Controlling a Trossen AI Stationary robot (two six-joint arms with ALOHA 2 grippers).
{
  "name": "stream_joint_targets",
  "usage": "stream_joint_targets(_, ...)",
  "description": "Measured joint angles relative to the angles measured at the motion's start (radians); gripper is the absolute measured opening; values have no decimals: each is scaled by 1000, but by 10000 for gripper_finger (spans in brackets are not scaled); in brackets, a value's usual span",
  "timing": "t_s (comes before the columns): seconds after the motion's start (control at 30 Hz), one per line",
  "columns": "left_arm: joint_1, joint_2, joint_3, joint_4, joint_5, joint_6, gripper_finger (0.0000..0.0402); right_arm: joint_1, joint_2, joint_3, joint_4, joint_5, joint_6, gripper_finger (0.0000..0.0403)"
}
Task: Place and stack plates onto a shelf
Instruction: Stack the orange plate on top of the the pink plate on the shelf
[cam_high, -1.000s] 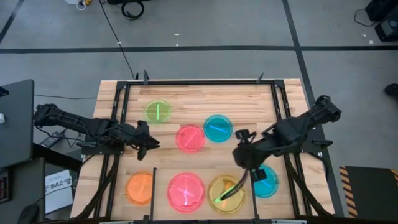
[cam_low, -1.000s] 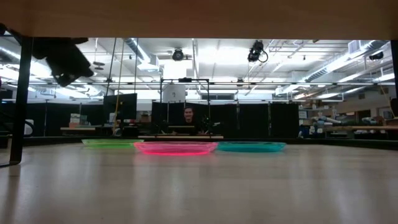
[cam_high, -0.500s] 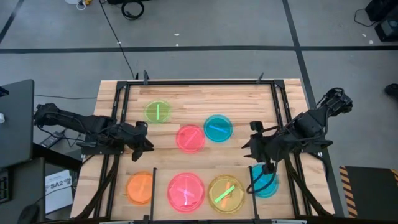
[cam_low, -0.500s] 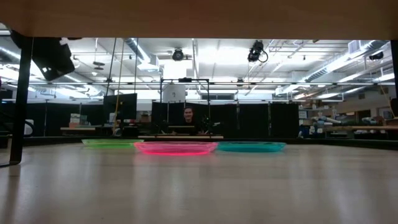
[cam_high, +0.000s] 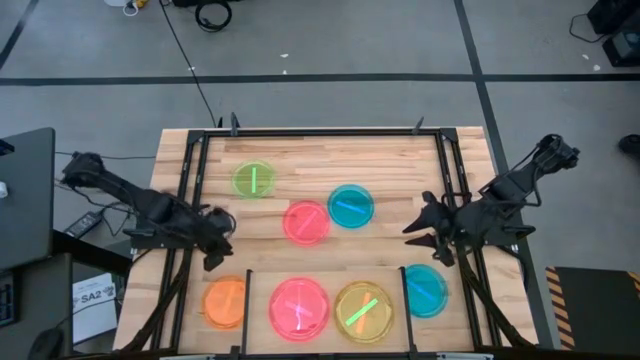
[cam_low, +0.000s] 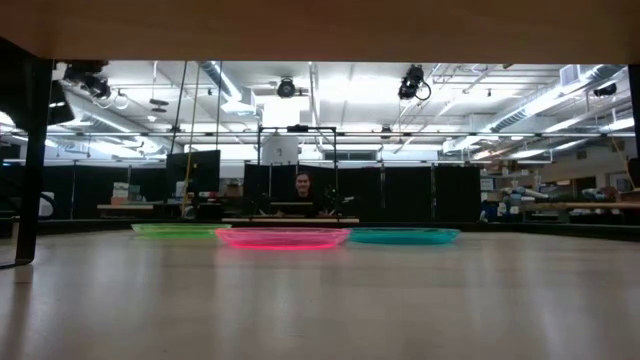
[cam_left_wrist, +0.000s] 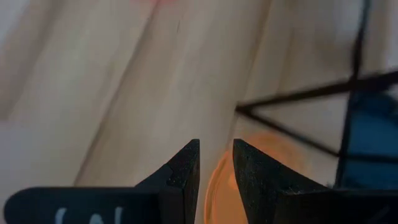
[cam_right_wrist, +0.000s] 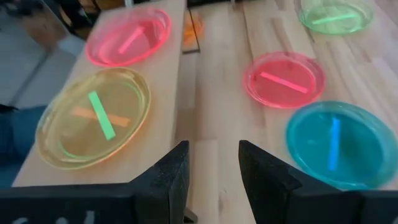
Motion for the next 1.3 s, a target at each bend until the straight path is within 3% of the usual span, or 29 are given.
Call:
stream_joint_targets(0.27,-168,162,0,-12,0,-153,102,0,-116,-202,160,-1,-2,144)
stream_joint_targets(0.57,-289,310,0,6,0,-230,102,0,-138,-334,318,-23,0,144)
stream_joint_targets(1.3,-399,496,0,84,1,-341,102,0,-138,-350,355,-35,-3,144)
